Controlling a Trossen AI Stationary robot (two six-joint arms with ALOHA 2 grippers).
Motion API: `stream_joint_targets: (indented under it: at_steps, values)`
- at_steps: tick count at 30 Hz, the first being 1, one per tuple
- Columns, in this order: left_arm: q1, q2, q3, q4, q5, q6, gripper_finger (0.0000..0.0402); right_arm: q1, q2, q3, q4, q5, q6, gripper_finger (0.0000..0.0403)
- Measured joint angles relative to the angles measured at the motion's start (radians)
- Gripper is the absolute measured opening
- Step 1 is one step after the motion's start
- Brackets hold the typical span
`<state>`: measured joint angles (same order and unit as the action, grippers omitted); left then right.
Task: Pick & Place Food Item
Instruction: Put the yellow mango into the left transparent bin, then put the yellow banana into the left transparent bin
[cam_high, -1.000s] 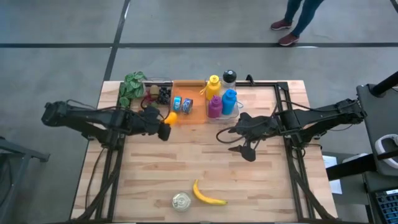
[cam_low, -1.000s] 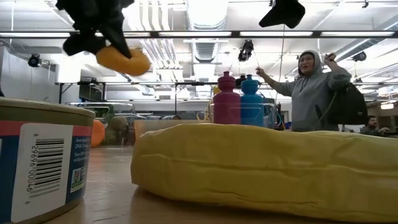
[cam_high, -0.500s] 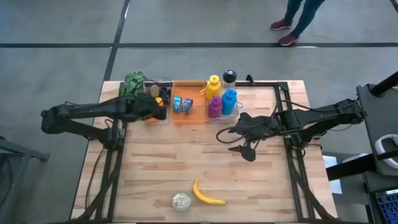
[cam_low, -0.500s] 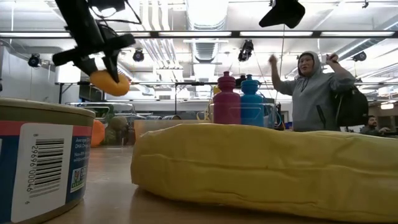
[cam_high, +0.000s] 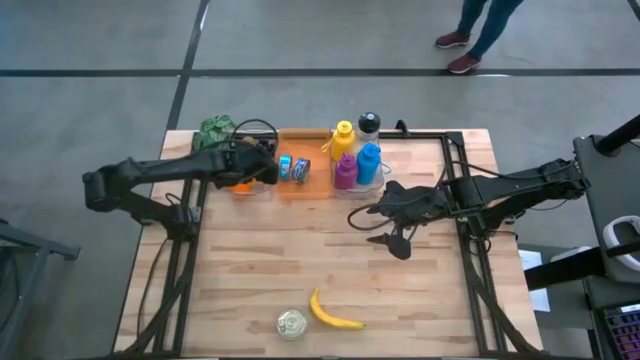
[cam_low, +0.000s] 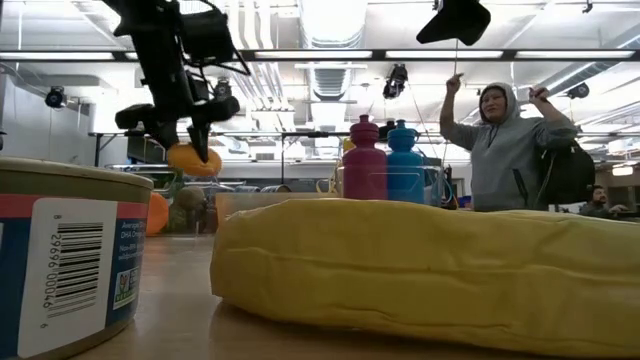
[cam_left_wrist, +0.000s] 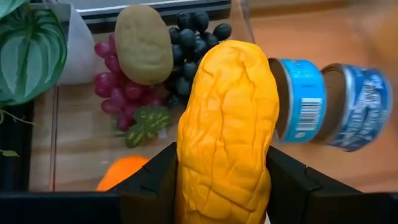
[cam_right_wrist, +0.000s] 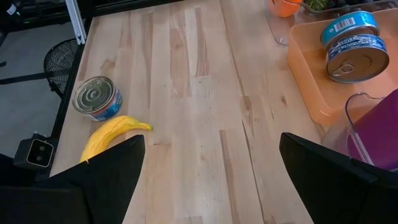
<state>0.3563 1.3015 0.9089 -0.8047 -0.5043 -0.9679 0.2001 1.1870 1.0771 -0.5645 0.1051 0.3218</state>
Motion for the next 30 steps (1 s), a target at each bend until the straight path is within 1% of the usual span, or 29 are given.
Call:
stream_joint_targets:
  at_steps: [4, 13, 16, 24, 30]
  values:
    - [0.004, 0.032, 0.000, 0.004, -0.001, 0.000, 0.0175, 0.000, 0.000, 0.000, 0.000, 0.000, 0.000, 0.0370]
    - [0.004, 0.019, 0.001, 0.000, 0.001, 0.000, 0.0180, 0.000, 0.000, 0.000, 0.000, 0.000, 0.000, 0.0370]
    - [0.004, 0.020, 0.001, 0.001, 0.002, 0.001, 0.0199, 0.000, 0.000, 0.000, 0.000, 0.000, 0.000, 0.0370]
    - [0.003, 0.020, 0.001, 0.009, 0.002, -0.008, 0.0270, 0.000, 0.000, 0.000, 0.000, 0.000, 0.000, 0.0370]
    - [0.003, 0.020, 0.002, 0.014, 0.002, -0.008, 0.0309, 0.000, 0.000, 0.000, 0.000, 0.000, 0.000, 0.0370]
